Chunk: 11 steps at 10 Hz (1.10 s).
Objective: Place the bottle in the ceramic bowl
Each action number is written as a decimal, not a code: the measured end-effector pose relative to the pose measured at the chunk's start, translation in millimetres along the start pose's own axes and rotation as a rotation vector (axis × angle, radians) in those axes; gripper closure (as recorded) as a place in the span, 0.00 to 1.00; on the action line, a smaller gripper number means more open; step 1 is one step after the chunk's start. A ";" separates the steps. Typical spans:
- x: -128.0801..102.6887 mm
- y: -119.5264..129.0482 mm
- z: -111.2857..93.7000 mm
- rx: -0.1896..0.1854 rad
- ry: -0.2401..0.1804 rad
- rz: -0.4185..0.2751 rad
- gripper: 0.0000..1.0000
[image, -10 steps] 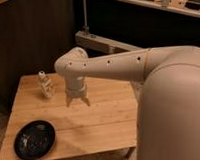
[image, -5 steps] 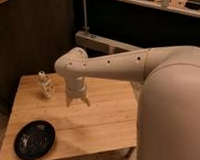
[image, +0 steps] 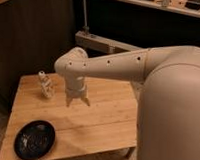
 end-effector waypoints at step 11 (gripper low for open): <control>-132.7 111.5 -79.7 -0.005 -0.132 -0.225 0.35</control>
